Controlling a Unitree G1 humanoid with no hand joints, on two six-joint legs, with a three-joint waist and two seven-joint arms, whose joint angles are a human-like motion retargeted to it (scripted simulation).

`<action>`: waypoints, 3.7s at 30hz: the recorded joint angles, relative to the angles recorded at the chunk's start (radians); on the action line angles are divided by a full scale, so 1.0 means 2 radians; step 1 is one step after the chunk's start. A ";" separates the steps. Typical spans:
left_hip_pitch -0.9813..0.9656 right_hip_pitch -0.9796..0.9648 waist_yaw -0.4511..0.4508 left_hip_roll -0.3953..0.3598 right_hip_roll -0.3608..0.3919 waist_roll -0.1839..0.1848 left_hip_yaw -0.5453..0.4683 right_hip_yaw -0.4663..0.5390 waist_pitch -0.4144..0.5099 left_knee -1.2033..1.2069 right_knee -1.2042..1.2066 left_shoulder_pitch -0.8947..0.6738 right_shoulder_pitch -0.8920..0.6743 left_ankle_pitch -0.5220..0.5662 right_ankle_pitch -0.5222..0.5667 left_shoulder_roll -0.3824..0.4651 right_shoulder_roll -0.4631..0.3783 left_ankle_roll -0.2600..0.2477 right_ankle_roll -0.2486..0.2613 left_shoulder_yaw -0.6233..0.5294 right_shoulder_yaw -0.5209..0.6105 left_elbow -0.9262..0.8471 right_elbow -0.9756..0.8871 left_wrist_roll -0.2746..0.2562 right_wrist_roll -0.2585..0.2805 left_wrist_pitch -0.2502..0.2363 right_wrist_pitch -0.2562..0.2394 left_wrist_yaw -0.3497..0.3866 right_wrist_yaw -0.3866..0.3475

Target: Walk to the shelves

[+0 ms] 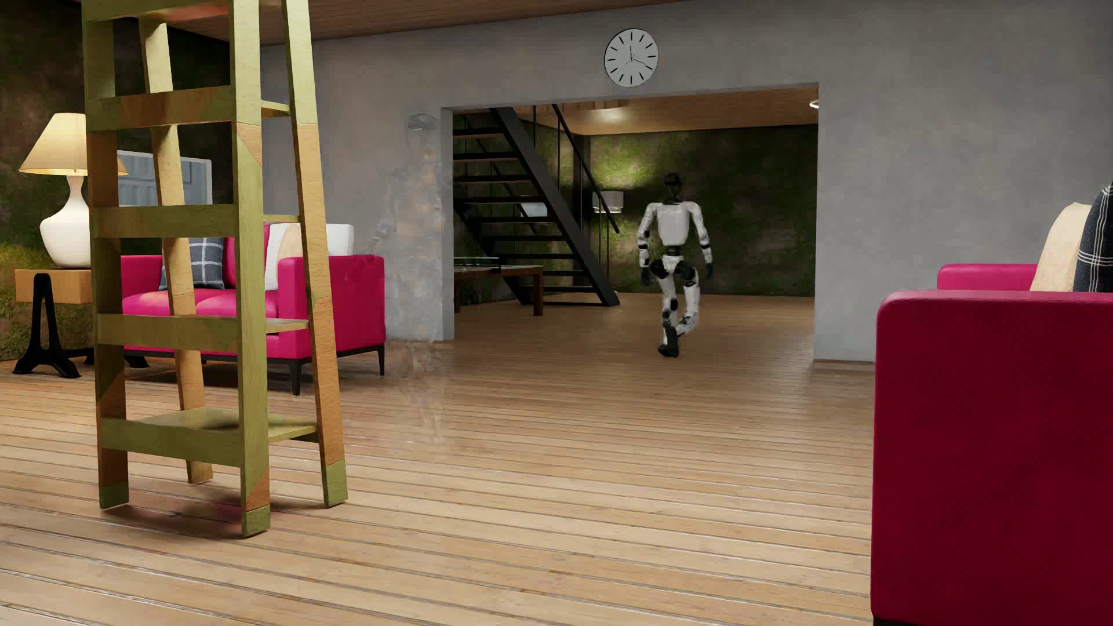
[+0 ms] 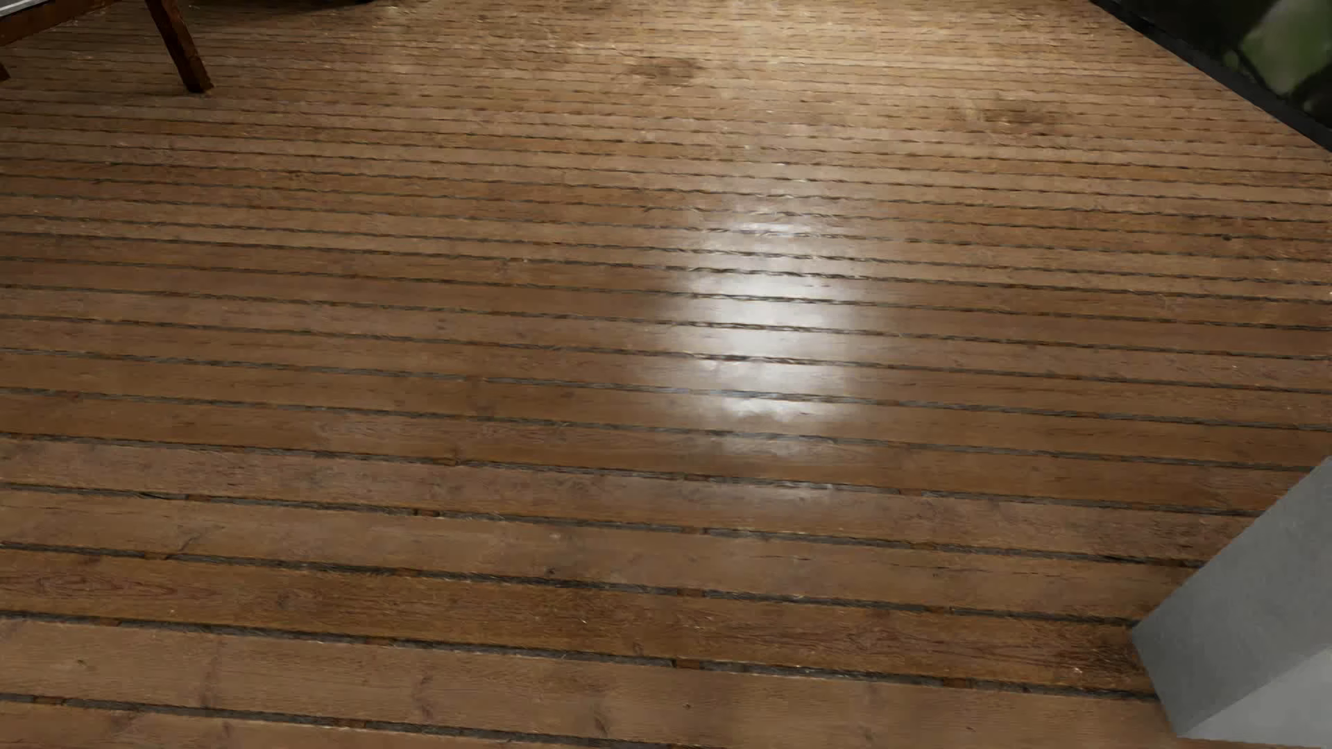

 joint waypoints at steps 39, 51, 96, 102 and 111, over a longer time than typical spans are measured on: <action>0.109 -0.104 -0.113 0.138 -0.015 0.045 0.000 0.000 0.008 -0.024 -0.240 -0.045 0.037 -0.027 -0.203 0.047 -0.058 0.000 0.000 0.140 -0.071 -0.086 0.018 0.000 0.000 0.000 0.000 0.000 0.000; 0.001 -0.051 -0.069 0.157 -0.023 0.038 0.000 0.000 0.030 0.020 -0.271 0.000 0.007 -0.049 -0.210 0.011 -0.049 0.000 0.000 0.070 -0.014 -0.055 -0.116 0.000 0.000 0.000 0.000 0.000 0.000; 0.242 -0.182 -0.149 -0.011 0.056 0.025 0.000 0.000 0.038 -0.105 -0.004 -0.079 0.059 -0.205 -0.156 0.042 -0.009 0.000 0.000 0.046 0.085 -0.116 0.109 0.000 0.000 0.000 0.000 0.000 0.000; 0.411 -0.310 -0.293 0.064 0.038 0.048 0.000 0.000 0.002 -0.129 -0.435 -0.176 0.163 -0.313 -0.109 0.079 -0.025 0.000 0.000 0.190 0.057 -0.293 0.170 0.000 0.000 0.000 0.000 0.000 0.000; 0.138 -0.062 -0.132 0.063 0.127 0.034 0.000 0.000 0.028 0.232 -0.295 -0.072 0.064 -0.052 -0.162 0.020 -0.006 0.000 0.000 0.027 0.029 -0.049 0.026 0.000 0.000 0.000 0.000 0.000 0.000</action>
